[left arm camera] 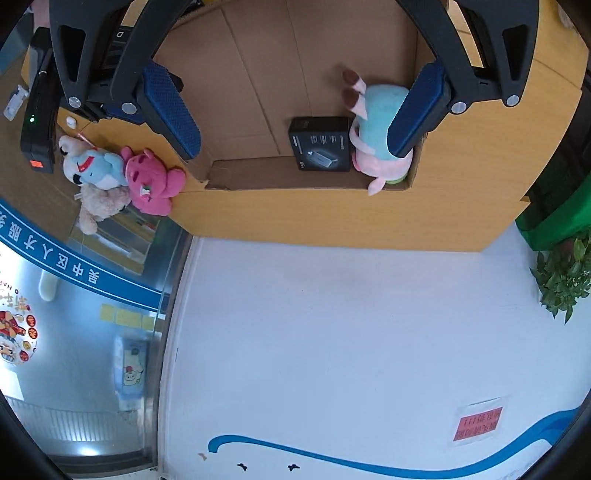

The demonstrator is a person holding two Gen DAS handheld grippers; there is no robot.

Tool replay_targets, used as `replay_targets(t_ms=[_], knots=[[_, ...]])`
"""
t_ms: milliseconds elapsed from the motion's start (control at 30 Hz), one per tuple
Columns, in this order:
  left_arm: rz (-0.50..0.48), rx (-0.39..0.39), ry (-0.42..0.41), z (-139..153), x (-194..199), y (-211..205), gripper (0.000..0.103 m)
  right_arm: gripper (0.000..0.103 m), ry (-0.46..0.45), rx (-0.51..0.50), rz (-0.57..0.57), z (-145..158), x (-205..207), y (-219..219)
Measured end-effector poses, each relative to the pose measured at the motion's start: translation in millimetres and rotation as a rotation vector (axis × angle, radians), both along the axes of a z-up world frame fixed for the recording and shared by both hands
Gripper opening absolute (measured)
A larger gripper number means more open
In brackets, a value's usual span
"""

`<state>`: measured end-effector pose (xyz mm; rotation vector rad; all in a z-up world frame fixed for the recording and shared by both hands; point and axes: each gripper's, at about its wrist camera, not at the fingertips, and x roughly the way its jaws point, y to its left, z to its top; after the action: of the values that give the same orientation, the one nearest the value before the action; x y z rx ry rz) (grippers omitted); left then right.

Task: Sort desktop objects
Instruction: 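Lower the charger box into the cardboard box beside the pig plush and release, then move both grippers toward the white phone stand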

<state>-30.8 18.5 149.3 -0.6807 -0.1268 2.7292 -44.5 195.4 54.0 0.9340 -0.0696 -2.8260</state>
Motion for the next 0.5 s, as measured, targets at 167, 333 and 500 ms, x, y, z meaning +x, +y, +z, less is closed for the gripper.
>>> replay_targets(t_ms=[167, 333, 500], knots=[[-0.011, -0.017, 0.008, -5.6, 18.7, 7.4, 0.102, 0.084, 0.034, 0.029, -0.015, 9.4, 25.6, 2.6], [-0.027, -0.015, -0.021, -12.8, 29.1, 6.2, 0.102, 0.084, 0.036, 0.031, -0.022, 10.8, 34.0, 5.3], [-0.042, -0.030, -0.028, -21.4, 32.4, 10.8, 0.102, 0.084, 0.026, 0.054, -0.034, 3.3, 37.7, 9.0]])
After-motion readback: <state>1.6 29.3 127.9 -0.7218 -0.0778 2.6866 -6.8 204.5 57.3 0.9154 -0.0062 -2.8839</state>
